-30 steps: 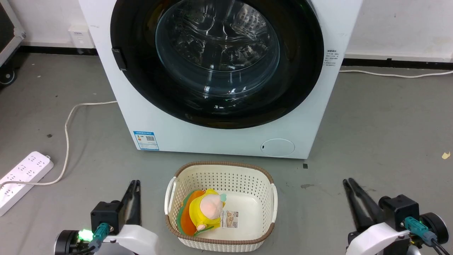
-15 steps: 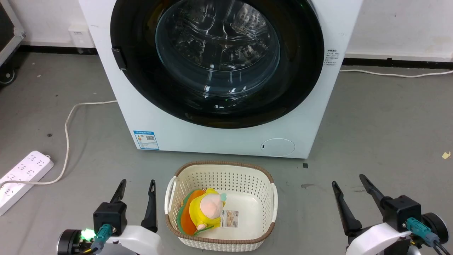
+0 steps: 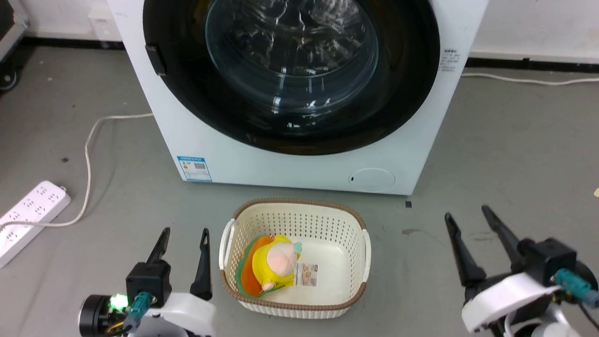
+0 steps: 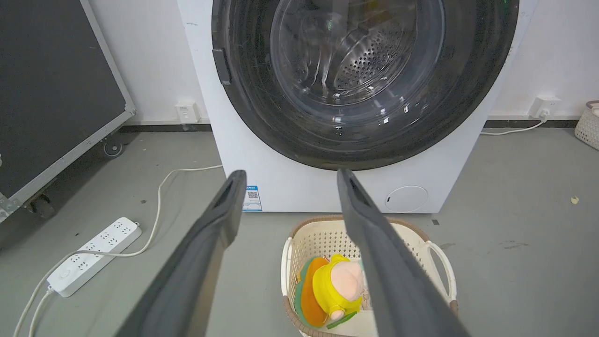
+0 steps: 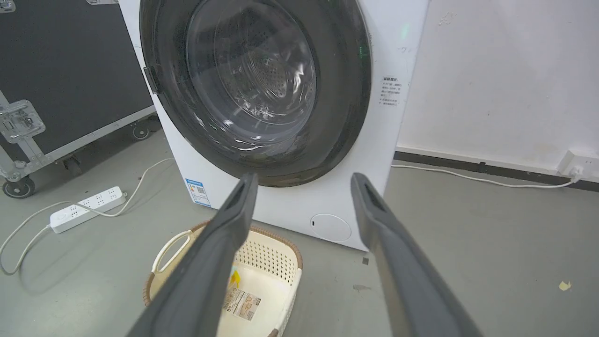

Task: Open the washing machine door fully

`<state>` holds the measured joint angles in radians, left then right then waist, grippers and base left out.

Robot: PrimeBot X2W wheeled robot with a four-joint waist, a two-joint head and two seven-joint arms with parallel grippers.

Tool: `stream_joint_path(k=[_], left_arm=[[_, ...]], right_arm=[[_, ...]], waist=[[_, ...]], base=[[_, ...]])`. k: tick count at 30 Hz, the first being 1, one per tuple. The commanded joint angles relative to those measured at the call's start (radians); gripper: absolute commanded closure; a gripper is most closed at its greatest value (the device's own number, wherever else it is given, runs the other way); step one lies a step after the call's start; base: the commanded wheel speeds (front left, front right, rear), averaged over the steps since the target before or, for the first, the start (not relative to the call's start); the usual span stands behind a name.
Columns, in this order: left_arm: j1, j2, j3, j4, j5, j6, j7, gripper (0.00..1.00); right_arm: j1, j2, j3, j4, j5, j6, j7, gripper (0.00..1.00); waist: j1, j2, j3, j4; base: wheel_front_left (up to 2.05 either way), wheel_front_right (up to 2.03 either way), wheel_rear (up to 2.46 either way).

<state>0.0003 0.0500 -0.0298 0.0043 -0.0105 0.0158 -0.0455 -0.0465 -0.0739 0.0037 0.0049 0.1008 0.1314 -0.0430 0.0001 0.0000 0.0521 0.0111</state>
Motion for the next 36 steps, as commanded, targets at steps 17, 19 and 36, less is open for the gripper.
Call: stream_joint_path(k=[17,19,36], left_arm=[[-0.078,0.004,-0.048,-0.017,0.006,0.026,-0.052,0.00],[-0.084,0.004,-0.052,-0.017,0.006,0.029,-0.056,0.00],[-0.134,0.009,-0.085,-0.030,0.005,0.049,-0.091,0.00]], right_arm=[[-0.270,-0.027,-0.072,0.062,0.238,0.000,0.044,0.00],[-0.293,-0.026,-0.081,0.073,0.250,0.000,0.050,0.00],[-0.600,-0.004,-0.262,0.263,0.404,0.000,0.163,1.00]], waist=[[-0.0001,0.0000,0.108,0.038],[-0.0001,0.0000,0.117,0.042],[-0.0001,0.0000,0.213,0.073]], base=[[0.00,0.00,0.00],[0.00,0.00,0.00],[0.00,0.00,0.00]])
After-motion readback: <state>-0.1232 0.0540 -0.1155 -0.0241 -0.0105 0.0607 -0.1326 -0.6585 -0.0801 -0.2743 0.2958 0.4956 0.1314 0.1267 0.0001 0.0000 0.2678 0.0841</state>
